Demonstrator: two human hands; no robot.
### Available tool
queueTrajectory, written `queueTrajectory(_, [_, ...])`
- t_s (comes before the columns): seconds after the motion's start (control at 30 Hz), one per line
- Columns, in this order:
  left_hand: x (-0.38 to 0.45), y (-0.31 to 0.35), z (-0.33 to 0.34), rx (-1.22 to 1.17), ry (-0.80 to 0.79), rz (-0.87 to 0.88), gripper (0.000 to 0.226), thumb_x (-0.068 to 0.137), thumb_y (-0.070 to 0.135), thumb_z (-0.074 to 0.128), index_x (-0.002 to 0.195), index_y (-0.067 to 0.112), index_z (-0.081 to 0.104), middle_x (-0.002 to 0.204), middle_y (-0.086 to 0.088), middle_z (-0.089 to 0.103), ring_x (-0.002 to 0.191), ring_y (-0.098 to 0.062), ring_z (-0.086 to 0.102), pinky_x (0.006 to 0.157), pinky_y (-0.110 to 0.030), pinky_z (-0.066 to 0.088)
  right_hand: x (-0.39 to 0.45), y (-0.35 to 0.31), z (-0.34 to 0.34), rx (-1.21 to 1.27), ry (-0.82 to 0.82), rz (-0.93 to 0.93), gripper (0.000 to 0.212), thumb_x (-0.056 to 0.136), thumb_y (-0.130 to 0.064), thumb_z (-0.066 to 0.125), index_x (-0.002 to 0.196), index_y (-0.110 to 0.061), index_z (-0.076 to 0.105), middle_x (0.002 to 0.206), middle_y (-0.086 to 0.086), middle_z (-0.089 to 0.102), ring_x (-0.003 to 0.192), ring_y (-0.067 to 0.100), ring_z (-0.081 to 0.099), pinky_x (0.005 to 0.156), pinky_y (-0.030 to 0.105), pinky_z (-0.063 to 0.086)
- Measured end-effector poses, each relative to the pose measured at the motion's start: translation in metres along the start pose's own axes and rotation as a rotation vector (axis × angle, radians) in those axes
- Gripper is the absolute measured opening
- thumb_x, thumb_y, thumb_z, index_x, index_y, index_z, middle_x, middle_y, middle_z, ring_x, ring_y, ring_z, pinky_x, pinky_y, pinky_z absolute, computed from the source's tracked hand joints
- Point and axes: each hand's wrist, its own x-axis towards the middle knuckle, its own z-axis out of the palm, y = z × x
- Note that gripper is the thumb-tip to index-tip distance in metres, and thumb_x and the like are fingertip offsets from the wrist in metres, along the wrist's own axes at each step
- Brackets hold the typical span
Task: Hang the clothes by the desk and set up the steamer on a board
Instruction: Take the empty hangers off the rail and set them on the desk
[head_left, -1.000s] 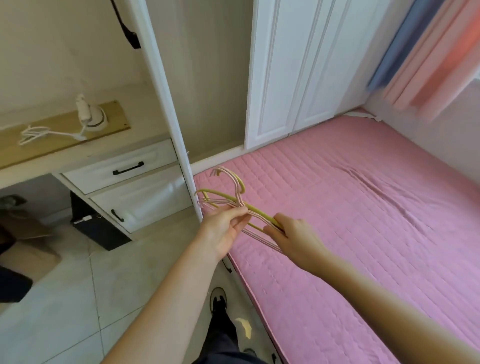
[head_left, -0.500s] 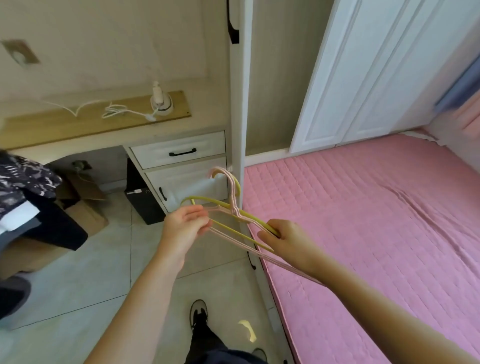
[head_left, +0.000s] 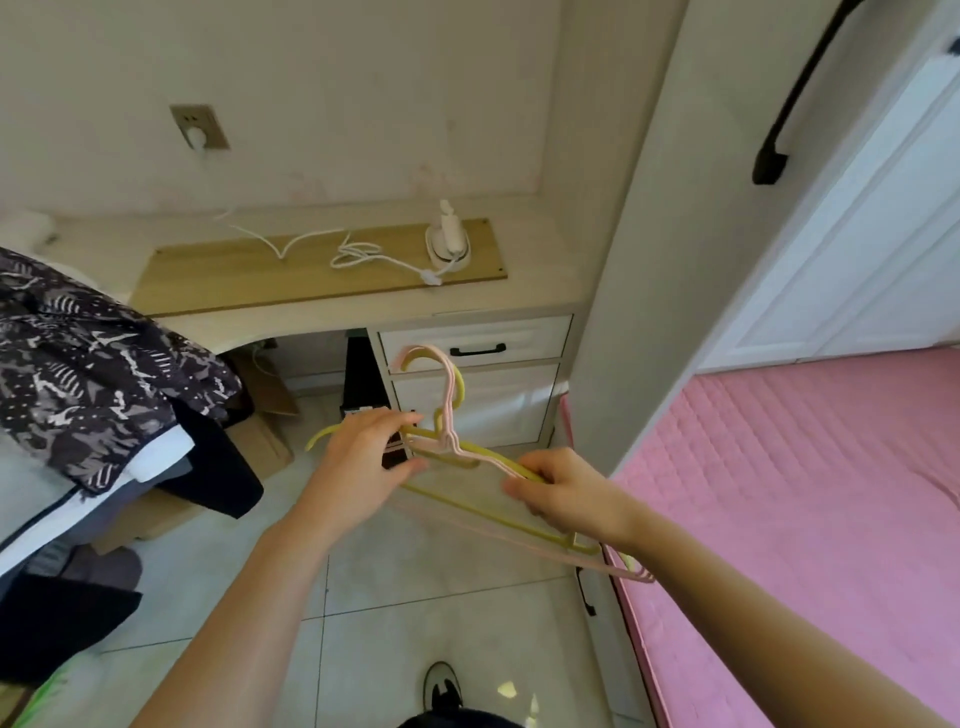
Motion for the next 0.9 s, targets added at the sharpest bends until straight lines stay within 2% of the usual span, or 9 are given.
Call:
queueTrajectory(0.1, [0.018, -0.023, -0.029, -0.1, -0.061, -0.008, 0.052, 0.081, 0.021, 0.074, 0.13, 0.028, 0.056, 0.133, 0.009, 0.051, 0.136, -0.011, 0.036, 0.112, -0.033, 0.029, 0.034, -0.018, 0.007, 0.026, -0.033, -0.01, 0.028, 0.091, -0.022, 0.057, 0.067, -0.015, 0.046, 0.053, -0.004, 0.043, 0.047, 0.015, 0.036, 0.046, 0.027, 0.031])
queueTrajectory(0.23, [0.041, -0.033, -0.066, -0.426, -0.113, -0.007, 0.046, 0.082, 0.027, 0.072, 0.123, 0.042, 0.058, 0.128, 0.025, 0.057, 0.129, 0.004, 0.043, 0.106, -0.028, 0.037, 0.07, -0.037, 0.015, -0.011, -0.044, -0.03, 0.028, 0.091, -0.024, 0.057, 0.067, -0.015, 0.047, 0.055, -0.004, 0.045, 0.047, 0.013, 0.038, 0.05, 0.028, 0.034])
queueTrajectory(0.33, [0.059, -0.021, -0.078, -0.63, -0.089, -0.014, 0.036, 0.085, 0.021, 0.07, 0.118, 0.032, 0.062, 0.128, 0.019, 0.059, 0.125, 0.004, 0.048, 0.106, -0.03, 0.04, 0.092, -0.044, 0.016, -0.055, -0.022, -0.039, 0.028, 0.09, -0.026, 0.058, 0.066, -0.016, 0.048, 0.056, -0.004, 0.046, 0.047, 0.009, 0.039, 0.053, 0.028, 0.035])
queueTrajectory(0.43, [0.078, -0.007, -0.082, -0.746, -0.041, -0.032, 0.021, 0.091, 0.019, 0.062, 0.111, 0.02, 0.068, 0.128, 0.017, 0.06, 0.115, 0.01, 0.053, 0.088, -0.012, 0.046, 0.111, -0.049, 0.011, -0.065, -0.023, -0.043, 0.028, 0.09, -0.026, 0.058, 0.067, -0.015, 0.048, 0.057, -0.004, 0.046, 0.046, 0.007, 0.039, 0.053, 0.028, 0.035])
queueTrajectory(0.47, [0.085, -0.005, -0.082, -0.78, -0.027, -0.056, 0.02, 0.092, 0.023, 0.06, 0.109, 0.019, 0.069, 0.125, 0.017, 0.062, 0.112, 0.011, 0.055, 0.085, -0.011, 0.045, 0.117, -0.05, 0.008, -0.062, -0.025, -0.042, 0.027, 0.091, -0.026, 0.058, 0.068, -0.015, 0.048, 0.058, -0.004, 0.046, 0.046, 0.007, 0.039, 0.053, 0.027, 0.035])
queueTrajectory(0.57, [0.112, 0.005, -0.082, -0.909, 0.035, -0.086, 0.039, 0.091, 0.039, 0.058, 0.104, 0.003, 0.067, 0.116, 0.007, 0.069, 0.115, -0.01, 0.06, 0.105, -0.038, 0.039, 0.137, -0.054, -0.006, -0.059, -0.025, -0.043, 0.027, 0.092, -0.026, 0.057, 0.069, -0.016, 0.046, 0.061, -0.003, 0.047, 0.045, 0.004, 0.039, 0.052, 0.023, 0.035])
queueTrajectory(0.63, [0.133, 0.013, -0.082, -0.977, 0.083, -0.105, 0.037, 0.096, 0.032, 0.053, 0.102, -0.003, 0.064, 0.109, -0.003, 0.072, 0.113, -0.02, 0.062, 0.108, -0.046, 0.038, 0.153, -0.057, -0.018, -0.055, -0.024, -0.044, 0.029, 0.092, -0.026, 0.057, 0.067, -0.017, 0.045, 0.061, -0.003, 0.046, 0.046, 0.004, 0.04, 0.053, 0.023, 0.035])
queueTrajectory(0.73, [0.166, 0.027, -0.084, -0.973, 0.136, -0.09, 0.031, 0.099, 0.022, 0.047, 0.102, -0.004, 0.064, 0.102, -0.008, 0.073, 0.105, -0.02, 0.067, 0.105, -0.047, 0.041, 0.179, -0.061, -0.041, -0.024, -0.027, -0.049, 0.03, 0.091, -0.026, 0.057, 0.066, -0.016, 0.043, 0.06, -0.001, 0.044, 0.05, 0.01, 0.039, 0.055, 0.027, 0.035])
queueTrajectory(0.9, [0.223, 0.053, -0.088, -0.911, 0.202, -0.051, 0.027, 0.1, 0.016, 0.047, 0.096, 0.002, 0.069, 0.095, -0.011, 0.073, 0.094, -0.023, 0.069, 0.097, -0.042, 0.049, 0.213, -0.07, -0.081, 0.125, -0.095, -0.022, 0.027, 0.095, -0.022, 0.053, 0.069, -0.018, 0.046, 0.053, -0.011, 0.039, 0.044, 0.003, 0.037, 0.048, 0.016, 0.033])
